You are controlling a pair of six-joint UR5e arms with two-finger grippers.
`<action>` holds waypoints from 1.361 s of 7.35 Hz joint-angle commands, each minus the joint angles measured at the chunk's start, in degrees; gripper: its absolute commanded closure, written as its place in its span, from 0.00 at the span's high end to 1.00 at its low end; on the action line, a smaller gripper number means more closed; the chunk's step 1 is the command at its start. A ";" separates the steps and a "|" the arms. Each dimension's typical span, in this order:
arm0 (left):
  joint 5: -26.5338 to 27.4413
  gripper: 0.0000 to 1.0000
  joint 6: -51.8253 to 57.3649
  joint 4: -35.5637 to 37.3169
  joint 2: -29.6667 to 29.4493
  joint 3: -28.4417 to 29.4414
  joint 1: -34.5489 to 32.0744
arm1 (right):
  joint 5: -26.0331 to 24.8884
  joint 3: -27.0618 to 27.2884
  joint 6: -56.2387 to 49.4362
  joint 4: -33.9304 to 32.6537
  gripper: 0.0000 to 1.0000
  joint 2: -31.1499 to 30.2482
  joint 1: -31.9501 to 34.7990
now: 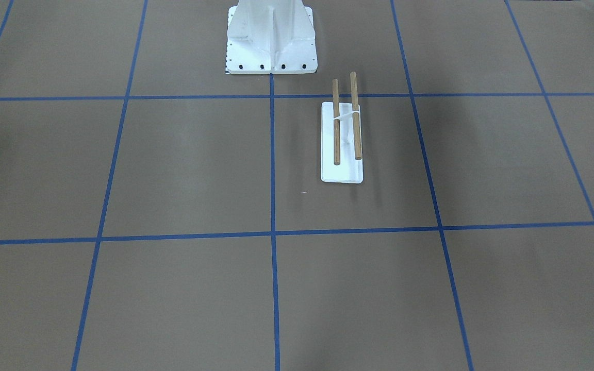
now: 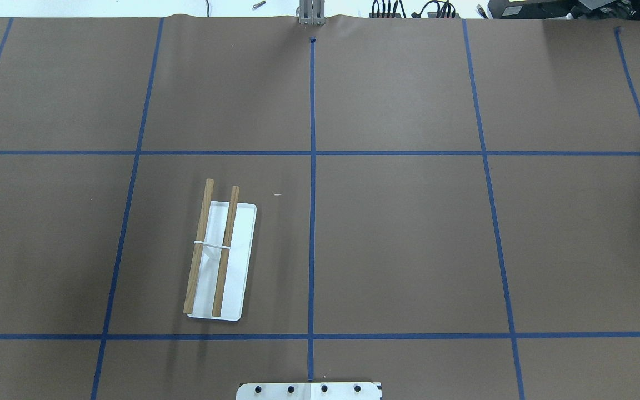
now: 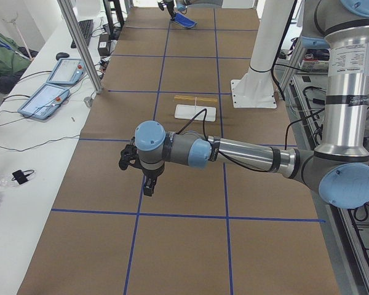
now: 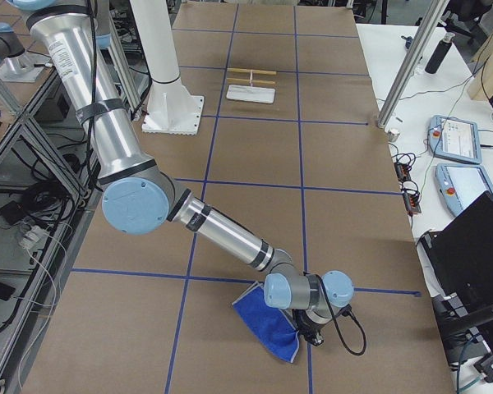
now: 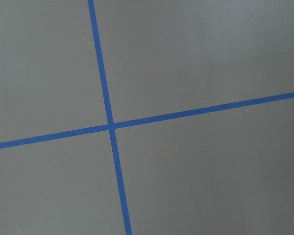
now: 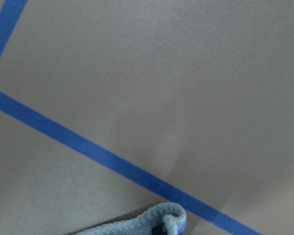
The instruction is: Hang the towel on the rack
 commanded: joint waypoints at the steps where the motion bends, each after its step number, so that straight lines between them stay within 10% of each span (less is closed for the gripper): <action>1: 0.00 0.99 0.00 0.00 0.06 0.00 0.02 | 2.59 0.68 -0.03 -0.48 0.00 0.29 0.84; 10: 0.09 0.99 -0.18 -17.01 -2.49 3.15 3.19 | 4.79 28.61 1.11 -9.71 0.00 2.12 0.17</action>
